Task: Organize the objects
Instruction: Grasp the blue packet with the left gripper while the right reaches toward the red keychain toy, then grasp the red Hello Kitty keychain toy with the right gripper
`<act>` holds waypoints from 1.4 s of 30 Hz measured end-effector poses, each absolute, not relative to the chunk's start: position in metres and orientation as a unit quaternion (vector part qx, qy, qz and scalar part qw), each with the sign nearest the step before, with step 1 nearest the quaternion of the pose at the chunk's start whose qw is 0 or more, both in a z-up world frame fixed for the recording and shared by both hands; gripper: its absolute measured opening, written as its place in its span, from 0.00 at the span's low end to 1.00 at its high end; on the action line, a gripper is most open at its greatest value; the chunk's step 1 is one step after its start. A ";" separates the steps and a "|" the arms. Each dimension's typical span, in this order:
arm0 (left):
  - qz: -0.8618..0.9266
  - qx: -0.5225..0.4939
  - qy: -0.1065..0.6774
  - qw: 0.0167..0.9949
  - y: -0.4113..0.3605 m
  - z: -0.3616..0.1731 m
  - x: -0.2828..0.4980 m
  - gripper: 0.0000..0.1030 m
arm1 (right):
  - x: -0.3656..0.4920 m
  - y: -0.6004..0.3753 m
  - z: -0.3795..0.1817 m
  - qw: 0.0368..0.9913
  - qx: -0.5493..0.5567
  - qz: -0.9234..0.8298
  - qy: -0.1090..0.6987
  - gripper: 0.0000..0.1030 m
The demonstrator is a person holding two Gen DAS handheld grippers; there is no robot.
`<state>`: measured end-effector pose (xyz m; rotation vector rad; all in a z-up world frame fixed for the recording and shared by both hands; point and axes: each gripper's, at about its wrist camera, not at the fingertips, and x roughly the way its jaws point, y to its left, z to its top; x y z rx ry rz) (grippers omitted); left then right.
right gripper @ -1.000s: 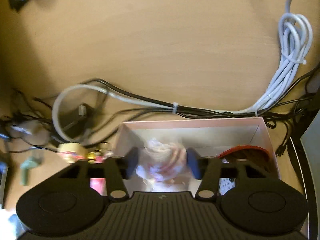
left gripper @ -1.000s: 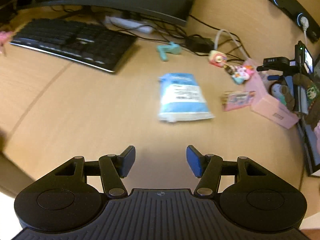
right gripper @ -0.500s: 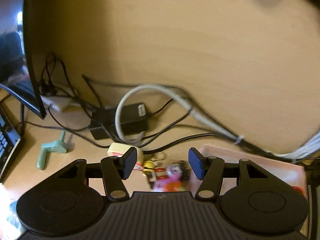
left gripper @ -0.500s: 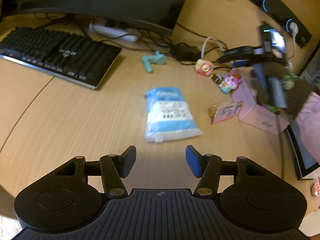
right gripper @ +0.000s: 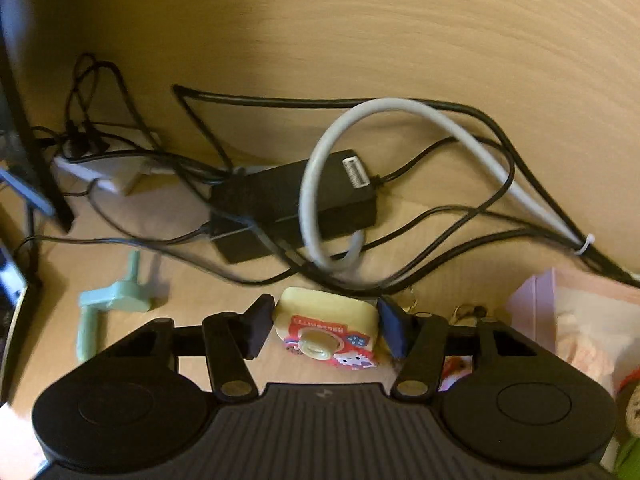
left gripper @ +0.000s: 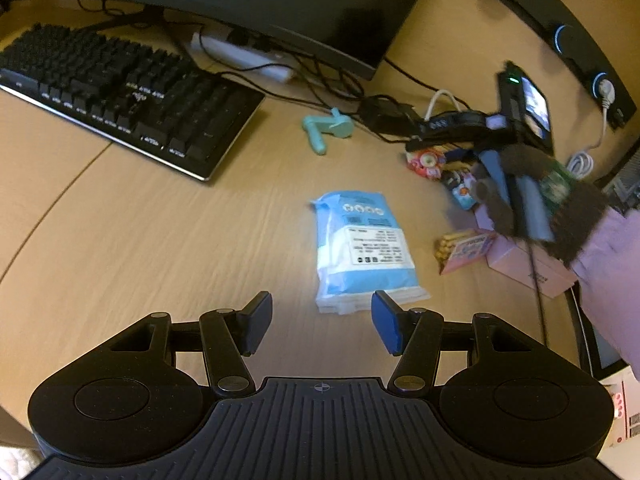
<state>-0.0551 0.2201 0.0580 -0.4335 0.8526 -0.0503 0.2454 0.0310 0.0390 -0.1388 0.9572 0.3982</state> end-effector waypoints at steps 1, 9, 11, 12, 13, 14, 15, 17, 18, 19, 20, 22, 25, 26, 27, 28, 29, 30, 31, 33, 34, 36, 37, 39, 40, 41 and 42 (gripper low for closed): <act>-0.025 -0.212 0.409 0.887 0.221 0.057 -0.053 0.58 | 0.237 0.027 0.040 0.862 -0.063 0.200 0.462 0.55; -0.040 -0.203 0.400 0.893 0.203 0.062 -0.009 0.58 | 0.126 0.004 0.047 0.814 -0.096 0.296 0.491 0.55; -0.034 -0.190 0.402 0.895 0.193 0.064 0.007 0.58 | 0.101 -0.005 0.053 0.819 -0.101 0.301 0.478 0.55; -0.026 -0.177 0.409 0.895 0.186 0.063 0.016 0.58 | 0.090 -0.011 0.058 0.824 -0.103 0.302 0.469 0.55; -0.016 -0.162 0.418 0.893 0.179 0.062 0.024 0.58 | 0.079 -0.016 0.064 0.832 -0.107 0.303 0.453 0.58; -0.009 -0.151 0.426 0.892 0.173 0.059 0.030 0.58 | 0.070 -0.020 0.069 0.839 -0.114 0.301 0.438 0.62; -0.002 -0.139 0.436 0.889 0.167 0.055 0.037 0.58 | 0.060 -0.025 0.075 0.849 -0.122 0.297 0.420 0.65; -0.001 -0.134 0.444 0.886 0.160 0.048 0.045 0.63 | 0.048 -0.033 0.080 0.860 -0.133 0.291 0.398 0.74; -0.004 -0.135 0.443 0.886 0.157 0.046 0.049 0.64 | 0.045 -0.042 0.082 0.862 -0.136 0.288 0.393 0.74; -0.001 -0.128 0.442 0.888 0.153 0.045 0.052 0.65 | 0.042 -0.047 0.082 0.864 -0.140 0.284 0.391 0.74; 0.002 -0.119 0.441 0.890 0.149 0.044 0.054 0.66 | 0.038 -0.051 0.082 0.866 -0.143 0.279 0.389 0.74; 0.004 -0.111 0.439 0.892 0.145 0.042 0.059 0.68 | 0.033 -0.058 0.079 0.871 -0.147 0.267 0.386 0.74; 0.005 -0.101 0.443 0.891 0.143 0.039 0.061 0.68 | 0.028 -0.067 0.080 0.875 -0.138 0.263 0.383 0.74; 0.006 -0.096 0.451 0.888 0.142 0.037 0.062 0.68 | 0.027 -0.068 0.081 0.875 -0.136 0.264 0.382 0.74; 0.006 -0.093 0.463 0.881 0.140 0.033 0.064 0.67 | 0.027 -0.066 0.080 0.875 -0.136 0.266 0.380 0.74; 0.005 -0.088 0.465 0.881 0.138 0.030 0.064 0.67 | 0.028 -0.063 0.079 0.876 -0.137 0.266 0.379 0.74; 0.007 -0.077 0.462 0.884 0.136 0.030 0.064 0.64 | 0.029 -0.061 0.079 0.876 -0.138 0.267 0.378 0.74; 0.009 -0.071 0.462 0.884 0.134 0.030 0.065 0.63 | 0.029 -0.058 0.079 0.876 -0.139 0.267 0.375 0.74; 0.009 -0.075 0.461 0.884 0.135 0.031 0.065 0.60 | 0.028 -0.056 0.080 0.877 -0.141 0.269 0.372 0.74; 0.006 -0.093 0.457 0.885 0.140 0.034 0.062 0.57 | 0.027 -0.051 0.082 0.878 -0.142 0.275 0.365 0.74; 0.005 -0.095 0.455 0.886 0.143 0.036 0.059 0.56 | 0.027 -0.048 0.082 0.877 -0.143 0.279 0.364 0.74; 0.009 -0.090 0.453 0.887 0.148 0.038 0.049 0.56 | 0.030 -0.044 0.079 0.875 -0.146 0.281 0.366 0.75; 0.010 -0.092 0.455 0.886 0.152 0.038 0.042 0.55 | 0.033 -0.041 0.076 0.875 -0.146 0.280 0.368 0.75; 0.008 -0.113 0.460 0.881 0.166 0.038 0.026 0.55 | 0.038 -0.032 0.071 0.873 -0.142 0.283 0.372 0.75; 0.008 -0.121 0.462 0.878 0.172 0.037 0.018 0.55 | 0.041 -0.027 0.069 0.870 -0.140 0.292 0.372 0.75; 0.010 -0.126 0.464 0.877 0.177 0.036 0.011 0.55 | 0.042 -0.022 0.067 0.867 -0.140 0.301 0.371 0.75; 0.013 -0.128 0.463 0.877 0.182 0.036 0.003 0.55 | 0.044 -0.014 0.064 0.864 -0.144 0.312 0.368 0.75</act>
